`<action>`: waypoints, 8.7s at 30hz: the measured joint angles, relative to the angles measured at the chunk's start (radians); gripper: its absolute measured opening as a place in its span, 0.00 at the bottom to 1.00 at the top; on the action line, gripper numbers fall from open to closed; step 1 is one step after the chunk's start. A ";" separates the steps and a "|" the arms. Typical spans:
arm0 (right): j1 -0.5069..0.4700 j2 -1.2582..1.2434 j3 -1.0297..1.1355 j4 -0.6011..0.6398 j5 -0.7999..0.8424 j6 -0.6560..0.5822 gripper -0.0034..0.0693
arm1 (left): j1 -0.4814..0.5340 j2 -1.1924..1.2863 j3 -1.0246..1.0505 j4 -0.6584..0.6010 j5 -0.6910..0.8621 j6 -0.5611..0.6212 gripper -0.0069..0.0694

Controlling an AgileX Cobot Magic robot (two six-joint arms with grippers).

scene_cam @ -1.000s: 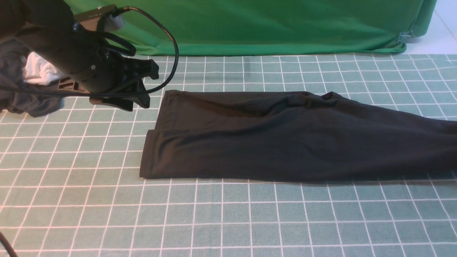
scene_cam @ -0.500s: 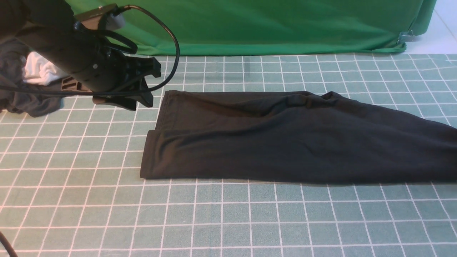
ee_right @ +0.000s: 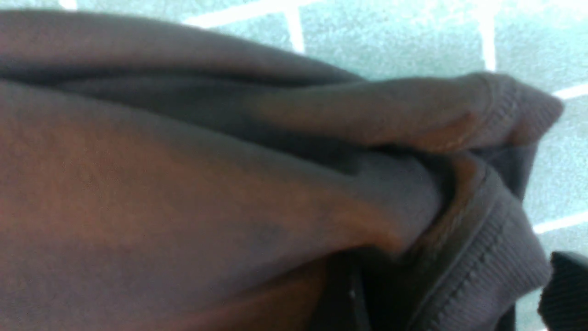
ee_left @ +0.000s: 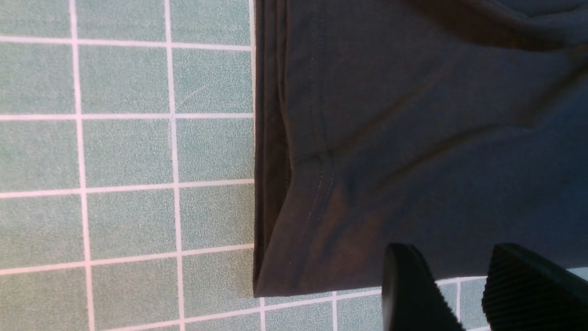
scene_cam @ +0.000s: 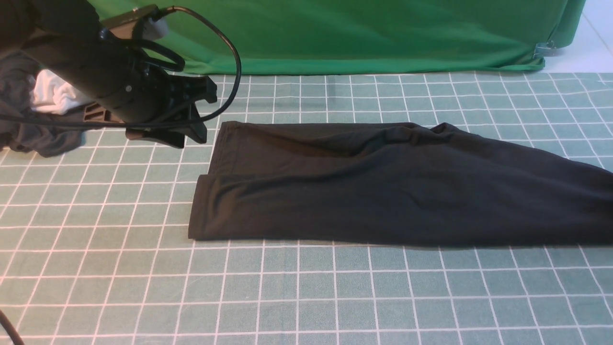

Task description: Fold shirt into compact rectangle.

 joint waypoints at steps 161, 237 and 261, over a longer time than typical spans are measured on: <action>0.617 -0.321 0.388 -0.010 0.025 0.087 0.10 | -0.111 -0.001 0.048 -0.059 0.170 -0.020 0.66; 0.607 -1.692 0.929 -0.097 -0.803 0.049 0.13 | -0.111 -0.001 0.048 -0.007 -0.017 0.032 0.11; 0.397 -1.981 1.382 -0.060 -0.698 0.054 0.19 | -0.111 0.000 0.048 0.013 -0.042 0.036 0.11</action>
